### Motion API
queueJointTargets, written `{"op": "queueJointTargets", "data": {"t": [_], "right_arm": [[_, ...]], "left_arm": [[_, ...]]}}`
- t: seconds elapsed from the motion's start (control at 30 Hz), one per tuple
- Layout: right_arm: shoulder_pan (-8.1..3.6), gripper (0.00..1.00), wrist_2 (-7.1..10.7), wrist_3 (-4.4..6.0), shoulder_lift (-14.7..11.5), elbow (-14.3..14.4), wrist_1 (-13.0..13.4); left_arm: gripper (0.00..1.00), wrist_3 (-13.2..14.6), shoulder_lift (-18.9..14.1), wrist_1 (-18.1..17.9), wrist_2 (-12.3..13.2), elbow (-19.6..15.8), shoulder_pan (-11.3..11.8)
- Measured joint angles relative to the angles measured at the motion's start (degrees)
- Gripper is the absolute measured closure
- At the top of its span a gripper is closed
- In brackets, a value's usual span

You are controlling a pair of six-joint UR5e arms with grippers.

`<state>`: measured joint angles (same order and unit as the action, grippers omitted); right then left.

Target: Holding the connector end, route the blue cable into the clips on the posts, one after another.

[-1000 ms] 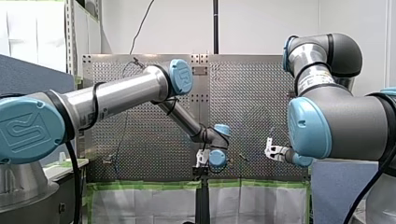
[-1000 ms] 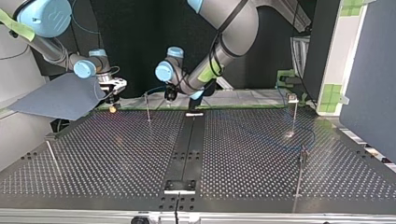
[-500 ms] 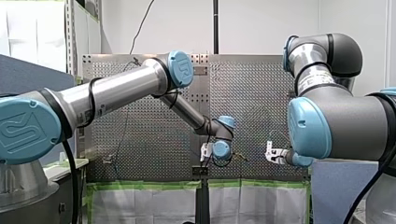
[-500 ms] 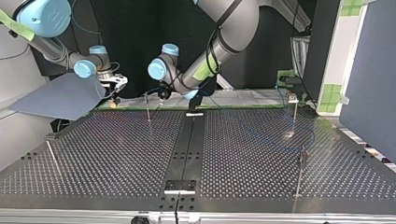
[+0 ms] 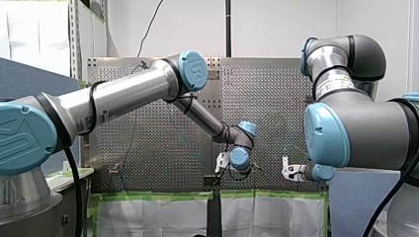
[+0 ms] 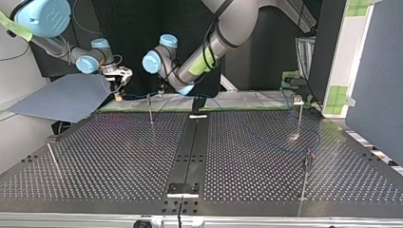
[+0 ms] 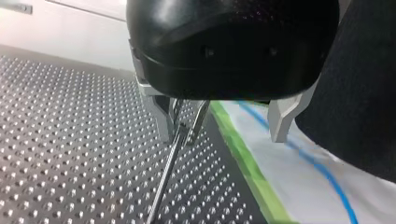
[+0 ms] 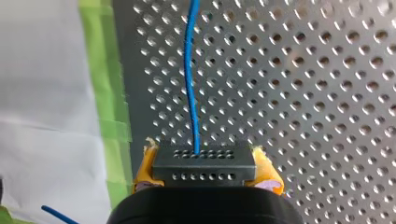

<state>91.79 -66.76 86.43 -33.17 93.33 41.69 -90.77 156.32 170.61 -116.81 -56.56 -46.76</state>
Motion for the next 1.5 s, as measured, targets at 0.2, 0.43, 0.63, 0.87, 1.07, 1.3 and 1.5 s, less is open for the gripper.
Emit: {"op": "queueJointTargets", "data": {"t": [0.2,0.43,0.63,0.87,1.07,1.3,1.5], "right_arm": [[-0.14,1.00,2.66,-1.04,-1.65,2.10,0.56],[-0.20,1.00,3.44,-0.91,-4.77,4.76,2.21],[-0.19,1.00,3.95,-1.05,-5.96,7.92,5.07],[0.28,1.00,4.27,-1.75,-7.17,12.00,8.21],[0.37,1.00,4.44,-1.97,-9.27,14.76,8.60],[0.43,1.00,1.18,1.67,-11.84,17.37,12.42],[0.58,1.00,1.98,5.15,-11.71,17.71,15.35]], "left_arm": [[0.01,-0.45,-0.06,0.26,-0.77,-0.03,-1.10],[0.01,-1.56,-0.67,0.87,-1.86,-0.37,-1.52],[0.01,-2.40,-3.03,-0.62,-1.43,-3.21,-0.95],[0.01,-2.60,-3.89,-0.97,-1.68,-5.50,-1.10],[0.01,-2.64,-3.93,-0.49,-1.98,-5.76,-1.22],[0.01,-2.65,-4.46,-0.36,-1.97,-6.83,-0.40],[0.01,-2.72,-4.59,-0.26,-1.39,-7.06,-0.22]]}}
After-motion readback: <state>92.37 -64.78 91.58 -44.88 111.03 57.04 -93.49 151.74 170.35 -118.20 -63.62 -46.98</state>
